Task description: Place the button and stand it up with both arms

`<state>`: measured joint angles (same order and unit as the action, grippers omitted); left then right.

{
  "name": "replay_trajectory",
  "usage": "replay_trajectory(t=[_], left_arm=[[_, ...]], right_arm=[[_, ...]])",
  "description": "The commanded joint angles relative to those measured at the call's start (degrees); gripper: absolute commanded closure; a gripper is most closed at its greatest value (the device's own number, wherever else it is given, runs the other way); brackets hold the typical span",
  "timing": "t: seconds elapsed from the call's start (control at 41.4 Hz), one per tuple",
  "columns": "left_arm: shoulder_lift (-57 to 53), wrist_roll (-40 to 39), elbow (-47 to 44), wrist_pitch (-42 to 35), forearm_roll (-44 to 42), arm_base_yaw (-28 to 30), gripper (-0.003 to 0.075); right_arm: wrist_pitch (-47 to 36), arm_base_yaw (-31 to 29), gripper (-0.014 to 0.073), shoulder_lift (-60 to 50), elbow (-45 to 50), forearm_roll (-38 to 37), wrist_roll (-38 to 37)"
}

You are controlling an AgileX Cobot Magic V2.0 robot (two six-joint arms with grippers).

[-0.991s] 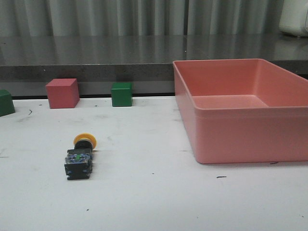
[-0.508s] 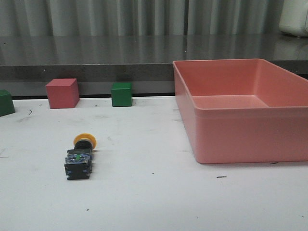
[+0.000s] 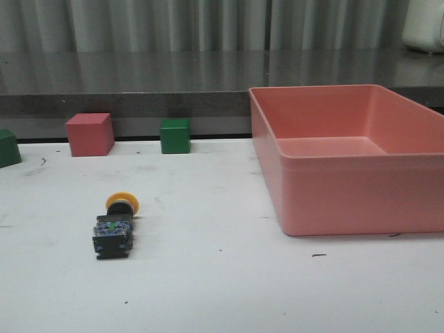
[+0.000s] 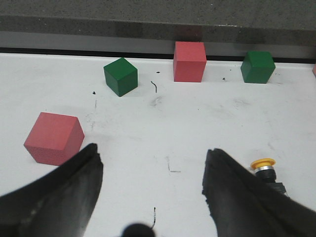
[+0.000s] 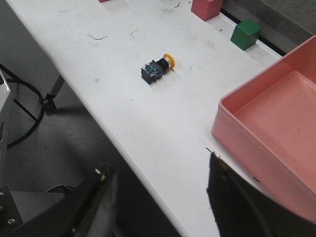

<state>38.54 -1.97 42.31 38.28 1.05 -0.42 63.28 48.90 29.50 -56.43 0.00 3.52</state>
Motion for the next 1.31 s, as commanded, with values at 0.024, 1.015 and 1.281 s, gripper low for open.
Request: replay_trajectory(t=[0.024, 1.015, 1.281], left_arm=[[0.17, -0.01, 2.51, -3.31, 0.96, -3.74, 0.0279], [31.96, -5.09, 18.10, 11.27, -1.05, -29.25, 0.0209], [42.79, -11.46, 18.34, 3.65, -1.05, -29.25, 0.0164]], right_arm=[[-3.34, -0.26, 0.0158, 0.54, -1.25, 0.00, 0.40], [-3.30, -0.26, 0.0158, 0.54, -1.25, 0.00, 0.40], [-3.30, -0.26, 0.0158, 0.54, -1.25, 0.00, 0.40]])
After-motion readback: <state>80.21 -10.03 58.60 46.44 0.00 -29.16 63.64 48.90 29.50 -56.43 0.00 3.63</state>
